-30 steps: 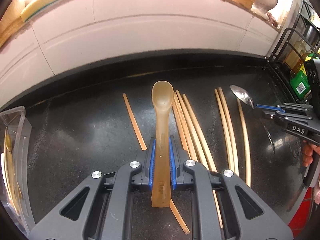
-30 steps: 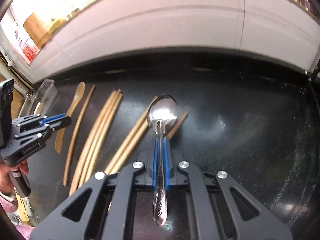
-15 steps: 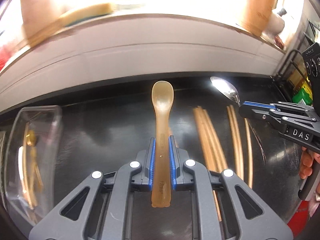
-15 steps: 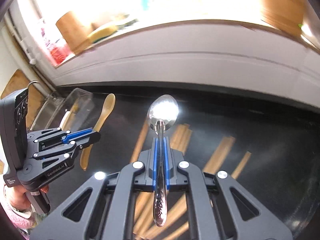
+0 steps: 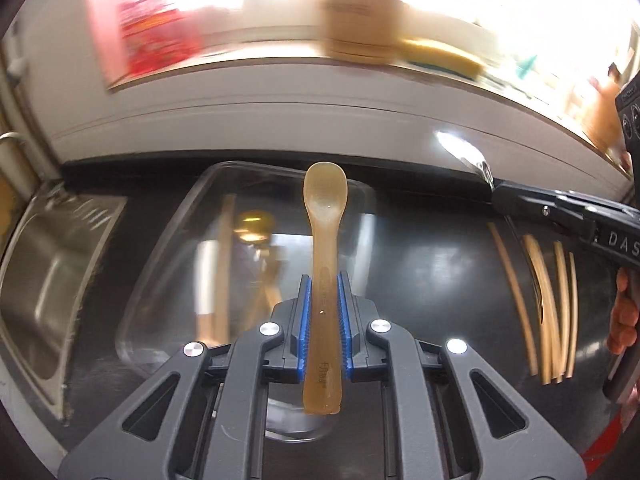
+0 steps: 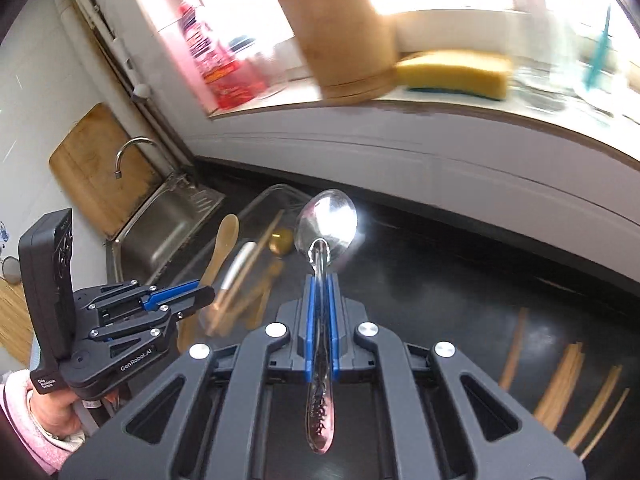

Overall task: Organize utensils
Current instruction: 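Carry the amber spoon and steel spoon over the clear tray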

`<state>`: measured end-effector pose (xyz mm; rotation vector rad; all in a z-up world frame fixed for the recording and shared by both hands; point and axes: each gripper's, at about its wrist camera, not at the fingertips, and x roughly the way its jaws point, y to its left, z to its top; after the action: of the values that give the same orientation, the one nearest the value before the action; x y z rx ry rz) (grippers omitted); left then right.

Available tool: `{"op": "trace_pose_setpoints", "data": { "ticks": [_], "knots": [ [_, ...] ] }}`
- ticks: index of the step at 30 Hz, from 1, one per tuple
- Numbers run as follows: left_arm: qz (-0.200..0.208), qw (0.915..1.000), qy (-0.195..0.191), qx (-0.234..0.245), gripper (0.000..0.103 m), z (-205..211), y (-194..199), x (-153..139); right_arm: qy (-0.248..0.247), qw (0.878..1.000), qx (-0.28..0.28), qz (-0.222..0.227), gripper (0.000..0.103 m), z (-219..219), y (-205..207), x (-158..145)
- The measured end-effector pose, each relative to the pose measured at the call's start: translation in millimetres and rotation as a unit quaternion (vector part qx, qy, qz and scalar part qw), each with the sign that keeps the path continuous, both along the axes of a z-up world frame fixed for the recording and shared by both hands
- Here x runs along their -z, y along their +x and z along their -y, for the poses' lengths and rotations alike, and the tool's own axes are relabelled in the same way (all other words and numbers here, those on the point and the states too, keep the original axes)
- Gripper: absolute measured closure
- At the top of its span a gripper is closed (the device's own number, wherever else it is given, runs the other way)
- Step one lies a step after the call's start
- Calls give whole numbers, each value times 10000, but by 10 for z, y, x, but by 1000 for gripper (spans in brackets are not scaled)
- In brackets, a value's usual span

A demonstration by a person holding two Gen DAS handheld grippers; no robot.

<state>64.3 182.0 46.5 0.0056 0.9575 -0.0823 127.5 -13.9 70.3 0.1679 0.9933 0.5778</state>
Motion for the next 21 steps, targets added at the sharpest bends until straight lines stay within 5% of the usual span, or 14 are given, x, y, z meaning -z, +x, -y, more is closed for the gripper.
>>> {"op": "trace_pose_setpoints", "data": {
  "ticks": [10,21],
  "knots": [
    [-96,9999,-96,-52,91,-909,137,115,-230,9994,-78,-257,96,-1199,244,130],
    [-158,9990,-276,320,91,-1224,358,281,-516,9971,349,-440,96,-1506,364,329]
  ]
}}
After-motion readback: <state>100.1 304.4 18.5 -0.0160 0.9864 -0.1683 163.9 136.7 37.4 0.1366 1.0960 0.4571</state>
